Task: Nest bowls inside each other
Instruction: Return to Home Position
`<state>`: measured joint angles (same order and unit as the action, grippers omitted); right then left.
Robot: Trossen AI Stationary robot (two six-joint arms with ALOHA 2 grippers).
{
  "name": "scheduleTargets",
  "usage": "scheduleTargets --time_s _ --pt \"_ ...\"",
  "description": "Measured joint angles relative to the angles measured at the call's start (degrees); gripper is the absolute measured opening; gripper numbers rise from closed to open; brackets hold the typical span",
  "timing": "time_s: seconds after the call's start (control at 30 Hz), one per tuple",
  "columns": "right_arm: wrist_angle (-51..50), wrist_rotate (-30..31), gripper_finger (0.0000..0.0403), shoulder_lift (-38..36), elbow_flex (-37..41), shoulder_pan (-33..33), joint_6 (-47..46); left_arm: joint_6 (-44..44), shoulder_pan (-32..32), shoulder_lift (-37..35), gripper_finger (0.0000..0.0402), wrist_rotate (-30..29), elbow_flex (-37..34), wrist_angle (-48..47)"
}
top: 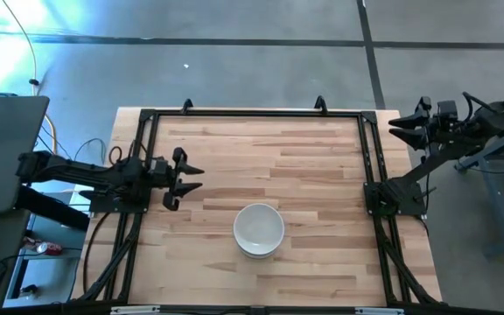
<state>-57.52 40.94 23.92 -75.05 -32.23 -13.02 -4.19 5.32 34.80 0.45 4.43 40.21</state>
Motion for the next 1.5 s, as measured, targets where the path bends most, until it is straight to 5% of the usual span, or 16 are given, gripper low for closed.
scheduleTargets --time_s 0.53,1.27,1.5 --pt "0.0 0.5 0.011 0.0 0.0 0.0 0.0 0.7 0.7 9.5 0.0177 -2.8 0.0 3.8" --pt "-2.7 0.5 0.011 0.0 0.0 0.0 -1.4 9.0 0.7 -21.2 0.0177 -3.7 0.0 -2.4" --pt "-2.6 0.5 0.011 0.0 0.0 0.0 -1.0 6.1 0.7 -31.0 0.0177 -6.2 1.6 -21.7"
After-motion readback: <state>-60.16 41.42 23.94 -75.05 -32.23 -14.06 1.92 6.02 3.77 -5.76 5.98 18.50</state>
